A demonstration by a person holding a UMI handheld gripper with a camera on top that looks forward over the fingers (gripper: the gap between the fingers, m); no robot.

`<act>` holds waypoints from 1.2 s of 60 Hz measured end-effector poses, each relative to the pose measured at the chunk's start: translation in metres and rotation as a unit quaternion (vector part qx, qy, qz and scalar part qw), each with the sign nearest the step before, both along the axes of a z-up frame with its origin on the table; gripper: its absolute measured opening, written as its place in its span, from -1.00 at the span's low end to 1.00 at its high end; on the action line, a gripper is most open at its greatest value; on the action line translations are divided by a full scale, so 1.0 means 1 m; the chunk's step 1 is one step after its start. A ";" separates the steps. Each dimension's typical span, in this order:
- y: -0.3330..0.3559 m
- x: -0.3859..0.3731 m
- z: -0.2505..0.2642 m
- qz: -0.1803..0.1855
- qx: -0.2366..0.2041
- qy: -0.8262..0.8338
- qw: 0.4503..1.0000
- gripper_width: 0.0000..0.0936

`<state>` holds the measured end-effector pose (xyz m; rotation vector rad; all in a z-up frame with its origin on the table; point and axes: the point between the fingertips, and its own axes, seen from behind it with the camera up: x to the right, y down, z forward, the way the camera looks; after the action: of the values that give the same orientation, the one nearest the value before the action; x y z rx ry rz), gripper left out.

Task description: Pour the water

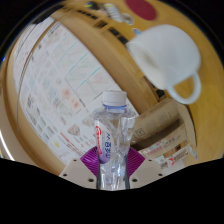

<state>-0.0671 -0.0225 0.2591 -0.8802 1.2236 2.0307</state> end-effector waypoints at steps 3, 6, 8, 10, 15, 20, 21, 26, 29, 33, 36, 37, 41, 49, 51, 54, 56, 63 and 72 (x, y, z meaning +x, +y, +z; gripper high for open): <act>-0.001 -0.001 0.013 0.000 0.013 -0.054 0.998 -0.33; -0.004 -0.003 0.030 -0.008 0.031 -0.132 0.991 -0.33; -0.004 -0.002 0.041 -0.017 0.045 -0.195 0.980 -0.33; -0.005 0.002 0.054 -0.030 0.062 -0.261 0.963 -0.33; -0.008 0.018 0.087 -0.085 0.103 -0.417 0.899 -0.33; -0.008 0.054 0.119 -0.158 0.127 -0.547 0.812 -0.33; -0.008 0.061 0.124 -0.172 0.129 -0.570 0.793 -0.33; -0.006 0.101 0.139 -0.230 0.123 -0.679 0.686 -0.33; -0.004 0.130 0.132 -0.249 0.117 -0.730 0.625 -0.33; 0.000 0.156 0.119 -0.258 0.090 -0.787 0.553 -0.33; 0.004 0.175 0.095 -0.250 0.069 -0.821 0.508 -0.33; 0.006 0.181 0.085 -0.245 0.062 -0.831 0.496 -0.33; 0.015 0.203 0.036 -0.221 0.042 -0.862 0.454 -0.33; 0.023 0.222 -0.062 -0.152 0.006 -0.898 0.414 -0.33; 0.024 0.224 -0.080 -0.138 0.001 -0.903 0.408 -0.34; 0.027 0.225 -0.105 -0.121 -0.003 -0.906 0.406 -0.33; 0.029 0.225 -0.119 -0.114 -0.005 -0.905 0.409 -0.33; 0.030 0.226 -0.155 -0.091 -0.019 -0.904 0.418 -0.33; 0.029 0.231 -0.161 -0.104 -0.034 -0.895 0.433 -0.16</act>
<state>0.1638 0.0069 0.0984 -1.8252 -0.0214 -0.0287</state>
